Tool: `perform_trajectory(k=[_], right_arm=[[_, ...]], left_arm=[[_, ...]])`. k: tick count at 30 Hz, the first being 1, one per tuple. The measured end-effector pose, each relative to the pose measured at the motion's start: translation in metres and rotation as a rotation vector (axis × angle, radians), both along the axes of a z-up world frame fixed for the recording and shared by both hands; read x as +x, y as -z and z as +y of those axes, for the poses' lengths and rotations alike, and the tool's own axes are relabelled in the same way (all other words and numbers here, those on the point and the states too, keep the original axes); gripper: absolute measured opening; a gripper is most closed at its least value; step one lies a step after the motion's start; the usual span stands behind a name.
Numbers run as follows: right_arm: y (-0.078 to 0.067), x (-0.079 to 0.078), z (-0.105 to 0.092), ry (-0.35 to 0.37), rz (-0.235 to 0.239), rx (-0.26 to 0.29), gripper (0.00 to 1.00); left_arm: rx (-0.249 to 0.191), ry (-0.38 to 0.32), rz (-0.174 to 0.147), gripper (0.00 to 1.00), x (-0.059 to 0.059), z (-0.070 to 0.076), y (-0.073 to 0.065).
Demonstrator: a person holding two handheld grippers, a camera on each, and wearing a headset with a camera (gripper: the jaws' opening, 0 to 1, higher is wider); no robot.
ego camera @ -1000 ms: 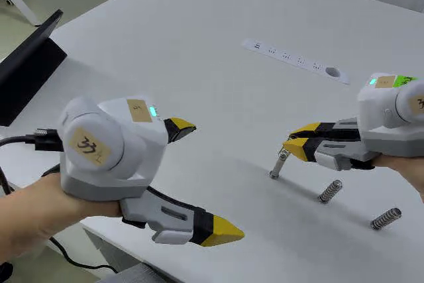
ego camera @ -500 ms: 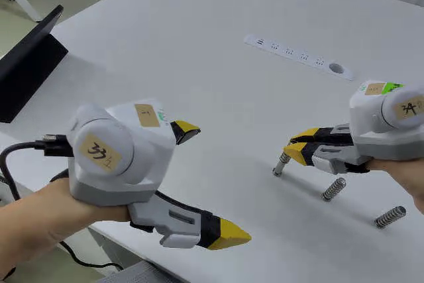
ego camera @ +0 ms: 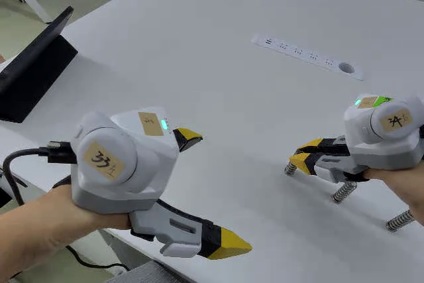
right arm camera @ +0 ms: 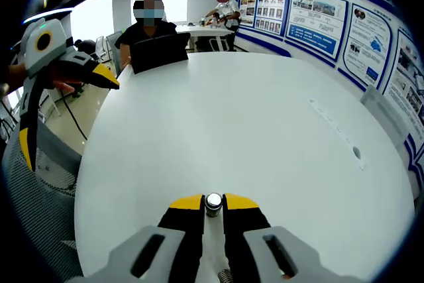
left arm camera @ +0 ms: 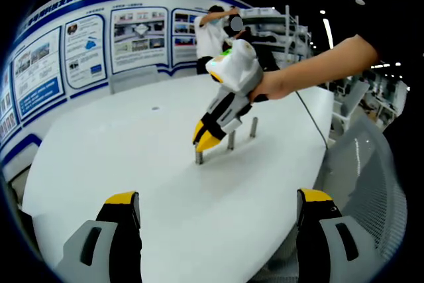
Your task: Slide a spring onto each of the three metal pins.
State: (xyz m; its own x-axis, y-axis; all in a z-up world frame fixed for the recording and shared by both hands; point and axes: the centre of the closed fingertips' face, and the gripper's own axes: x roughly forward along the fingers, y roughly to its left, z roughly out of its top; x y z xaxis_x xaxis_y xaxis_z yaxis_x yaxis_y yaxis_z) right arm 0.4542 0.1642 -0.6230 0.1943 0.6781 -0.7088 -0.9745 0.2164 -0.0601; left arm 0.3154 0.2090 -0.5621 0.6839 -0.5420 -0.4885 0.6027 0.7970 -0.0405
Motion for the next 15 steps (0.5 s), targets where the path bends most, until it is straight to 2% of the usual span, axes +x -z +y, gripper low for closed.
perform_trajectory(k=[7,11,15], right_arm=[[0.0011,-0.0026,-0.0017,0.010,0.014,0.003,0.11],[0.0002,-0.0027,-0.0024,0.016,0.020,0.001,0.12],[-0.0033,-0.0003,-0.0050,0.034,0.019,0.006,0.18]], left_arm=[[0.002,0.006,0.010,1.00,-0.0028,-0.0036,0.0030],[-0.005,0.002,0.003,1.00,-0.0016,-0.0051,-0.0003],[-0.014,-0.003,-0.003,1.00,-0.0001,-0.0049,-0.0035]])
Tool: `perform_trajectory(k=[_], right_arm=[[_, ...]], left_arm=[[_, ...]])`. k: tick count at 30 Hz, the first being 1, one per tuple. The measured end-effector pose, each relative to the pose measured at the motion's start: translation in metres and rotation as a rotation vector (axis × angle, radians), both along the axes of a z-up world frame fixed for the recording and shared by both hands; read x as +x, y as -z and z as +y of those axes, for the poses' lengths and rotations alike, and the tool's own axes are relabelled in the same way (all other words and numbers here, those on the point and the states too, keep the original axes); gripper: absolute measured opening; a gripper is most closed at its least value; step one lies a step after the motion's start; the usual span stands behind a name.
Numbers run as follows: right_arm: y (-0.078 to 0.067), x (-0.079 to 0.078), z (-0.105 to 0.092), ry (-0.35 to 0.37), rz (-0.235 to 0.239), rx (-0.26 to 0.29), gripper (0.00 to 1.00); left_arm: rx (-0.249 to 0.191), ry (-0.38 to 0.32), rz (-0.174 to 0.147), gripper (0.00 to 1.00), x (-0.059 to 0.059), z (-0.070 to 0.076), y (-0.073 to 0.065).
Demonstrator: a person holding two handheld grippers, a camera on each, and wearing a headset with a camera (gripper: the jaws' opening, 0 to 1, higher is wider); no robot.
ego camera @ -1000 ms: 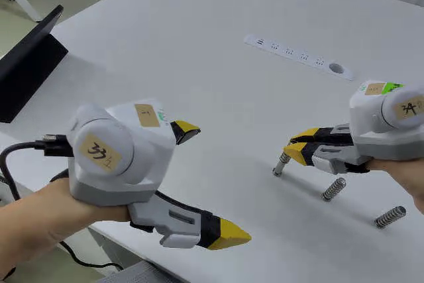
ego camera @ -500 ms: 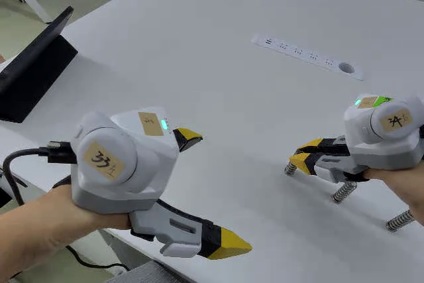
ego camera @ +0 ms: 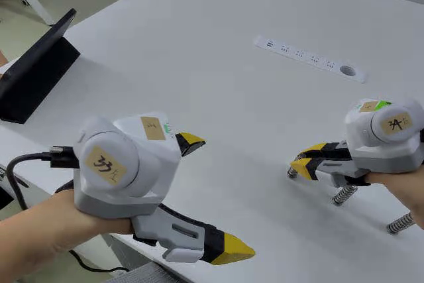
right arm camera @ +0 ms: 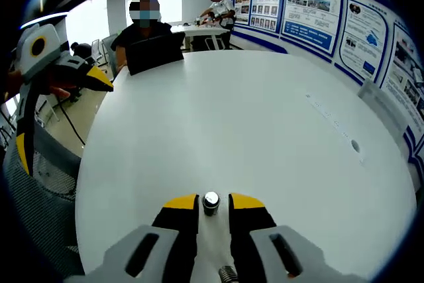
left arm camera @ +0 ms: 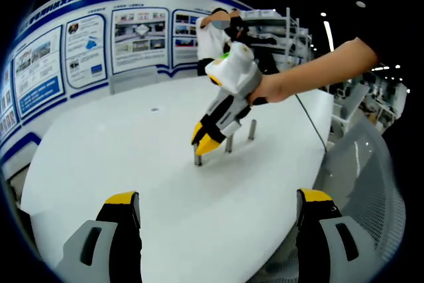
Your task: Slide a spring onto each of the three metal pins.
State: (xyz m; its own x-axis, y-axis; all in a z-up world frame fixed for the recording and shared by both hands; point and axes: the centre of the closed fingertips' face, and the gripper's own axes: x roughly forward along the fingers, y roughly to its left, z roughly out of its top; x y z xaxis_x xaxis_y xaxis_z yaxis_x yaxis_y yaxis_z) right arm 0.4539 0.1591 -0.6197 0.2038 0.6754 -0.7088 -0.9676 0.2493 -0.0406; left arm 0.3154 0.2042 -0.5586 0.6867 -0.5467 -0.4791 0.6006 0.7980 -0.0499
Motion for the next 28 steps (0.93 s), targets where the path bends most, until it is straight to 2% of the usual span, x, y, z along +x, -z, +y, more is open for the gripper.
perform_trajectory(k=[8,10,12,15,18,21,25,28], right_arm=[[-0.030,-0.003,-0.007,0.014,-0.009,0.077,0.20],[-0.038,-0.004,-0.011,0.017,-0.023,0.098,0.21],[-0.053,-0.001,-0.017,0.051,-0.057,0.144,0.21],[-0.068,-0.004,-0.031,0.062,-0.038,0.185,0.21],[-0.084,-0.002,-0.052,0.089,-0.046,0.219,0.22],[-0.095,-0.001,-0.073,0.113,-0.059,0.252,0.24],[-0.106,-0.008,-0.109,0.140,-0.032,0.315,0.28],[-0.109,-0.016,-0.136,0.154,-0.015,0.334,0.31]], left_arm=[[-0.002,0.009,-0.004,1.00,0.003,-0.006,-0.006],[-0.001,0.017,-0.005,1.00,0.005,-0.009,-0.008],[0.003,0.024,-0.009,1.00,0.009,-0.014,-0.011],[0.009,0.037,-0.023,1.00,0.016,-0.020,-0.018],[0.032,0.039,-0.044,1.00,0.027,-0.018,-0.028],[0.023,0.030,-0.066,1.00,0.038,-0.015,-0.040],[0.024,0.033,-0.076,1.00,0.047,-0.017,-0.049],[0.031,0.042,-0.076,1.00,0.052,-0.022,-0.049]])
